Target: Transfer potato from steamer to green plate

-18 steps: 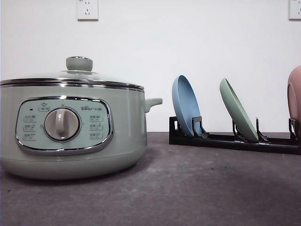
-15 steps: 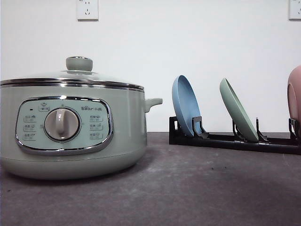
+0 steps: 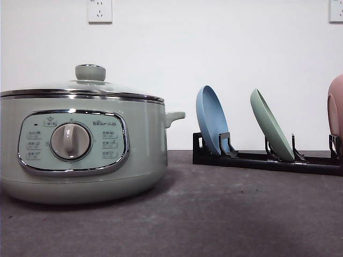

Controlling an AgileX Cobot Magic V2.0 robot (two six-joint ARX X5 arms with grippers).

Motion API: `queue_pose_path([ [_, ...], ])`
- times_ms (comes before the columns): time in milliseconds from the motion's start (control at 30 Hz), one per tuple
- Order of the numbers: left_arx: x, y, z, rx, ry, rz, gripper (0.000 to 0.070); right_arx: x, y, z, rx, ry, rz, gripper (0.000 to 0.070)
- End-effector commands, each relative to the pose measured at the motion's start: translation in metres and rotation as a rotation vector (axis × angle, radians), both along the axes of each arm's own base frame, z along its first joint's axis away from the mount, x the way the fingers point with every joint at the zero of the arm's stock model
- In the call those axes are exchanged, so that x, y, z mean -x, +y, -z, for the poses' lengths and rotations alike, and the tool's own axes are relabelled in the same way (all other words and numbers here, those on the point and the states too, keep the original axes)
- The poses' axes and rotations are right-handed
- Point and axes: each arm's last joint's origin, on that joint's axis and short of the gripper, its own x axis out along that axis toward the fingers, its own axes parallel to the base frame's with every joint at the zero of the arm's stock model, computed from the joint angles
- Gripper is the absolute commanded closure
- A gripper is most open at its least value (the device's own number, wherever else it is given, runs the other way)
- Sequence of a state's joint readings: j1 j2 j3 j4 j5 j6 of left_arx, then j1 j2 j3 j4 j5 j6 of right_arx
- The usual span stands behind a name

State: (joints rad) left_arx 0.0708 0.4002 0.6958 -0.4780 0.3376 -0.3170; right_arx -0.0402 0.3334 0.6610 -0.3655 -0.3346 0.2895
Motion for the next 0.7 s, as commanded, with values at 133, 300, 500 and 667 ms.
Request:
queue_pose_path([
  [133,-0.012,-0.003,-0.031,-0.116,0.039,0.164,0.0697,-0.017,0.002,-0.031,0.130,0.128,-0.126,0.0699],
  [300,-0.023,-0.009,-0.048,-0.135,0.085,0.299,0.0697,-0.035,0.005,-0.048,0.174,0.227,-0.268,0.0699],
  [500,-0.030,-0.020,-0.055,-0.176,0.166,0.451,0.0697,-0.050,0.010,-0.057,0.197,0.341,-0.361,0.0699],
  [667,-0.032,-0.025,-0.056,-0.190,0.172,0.498,0.0697,-0.053,0.015,-0.054,0.228,0.403,-0.414,0.0699],
])
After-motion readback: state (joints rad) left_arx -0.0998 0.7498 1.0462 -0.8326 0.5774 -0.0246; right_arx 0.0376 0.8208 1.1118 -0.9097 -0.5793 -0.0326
